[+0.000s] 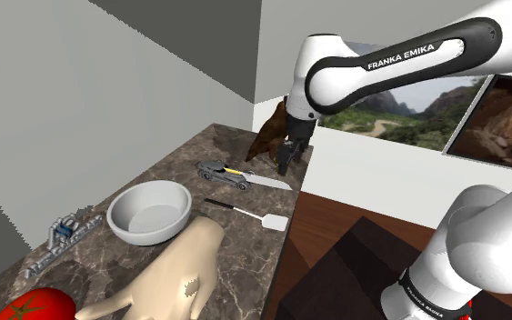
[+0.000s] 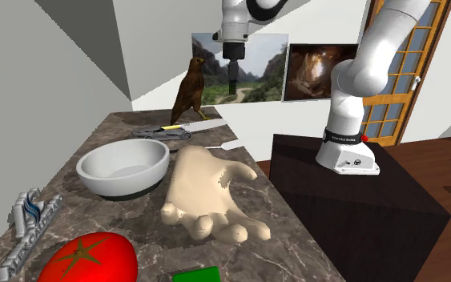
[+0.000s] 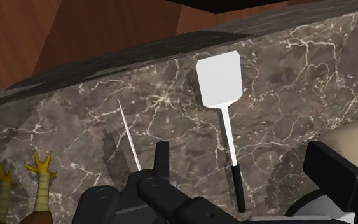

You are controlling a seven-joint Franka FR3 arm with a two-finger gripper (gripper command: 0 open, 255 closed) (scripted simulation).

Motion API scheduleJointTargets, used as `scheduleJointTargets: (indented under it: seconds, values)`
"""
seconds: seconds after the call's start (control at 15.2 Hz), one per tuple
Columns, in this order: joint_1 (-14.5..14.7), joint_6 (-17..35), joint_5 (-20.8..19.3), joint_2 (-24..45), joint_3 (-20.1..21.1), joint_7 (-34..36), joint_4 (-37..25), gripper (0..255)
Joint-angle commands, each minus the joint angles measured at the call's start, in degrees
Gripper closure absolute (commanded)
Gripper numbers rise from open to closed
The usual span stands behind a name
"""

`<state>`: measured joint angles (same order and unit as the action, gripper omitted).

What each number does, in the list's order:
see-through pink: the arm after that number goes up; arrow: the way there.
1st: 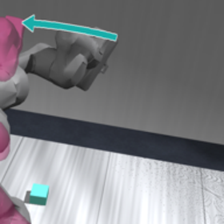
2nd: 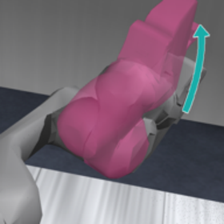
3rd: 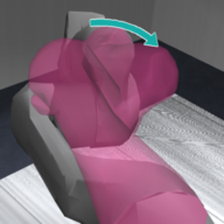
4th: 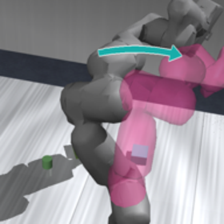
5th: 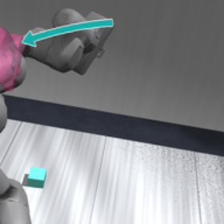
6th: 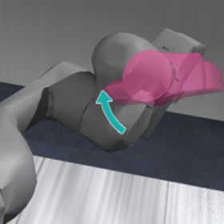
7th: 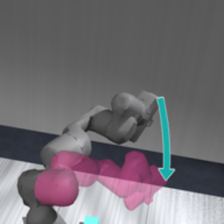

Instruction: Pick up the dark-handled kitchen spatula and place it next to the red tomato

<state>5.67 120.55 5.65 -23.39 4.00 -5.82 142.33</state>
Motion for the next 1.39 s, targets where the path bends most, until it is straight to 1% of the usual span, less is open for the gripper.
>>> scheduleJointTargets:
  seconds: [0.0, 0.4, 0.79, 1.32]
  values:
    - [0.74, 3.99, -0.17, 3.93, 0.88, -0.65, -0.37, 0]
    - [2.48, 14.54, -1.92, 16.09, 3.33, -1.9, -2.91, 0]
    - [4.19, 23.09, -6.22, 28.89, 5.16, -1.46, -7.88, 0]
    - [4.52, 28.57, -7.73, 34.1, 4.73, -0.39, -7.54, 0]
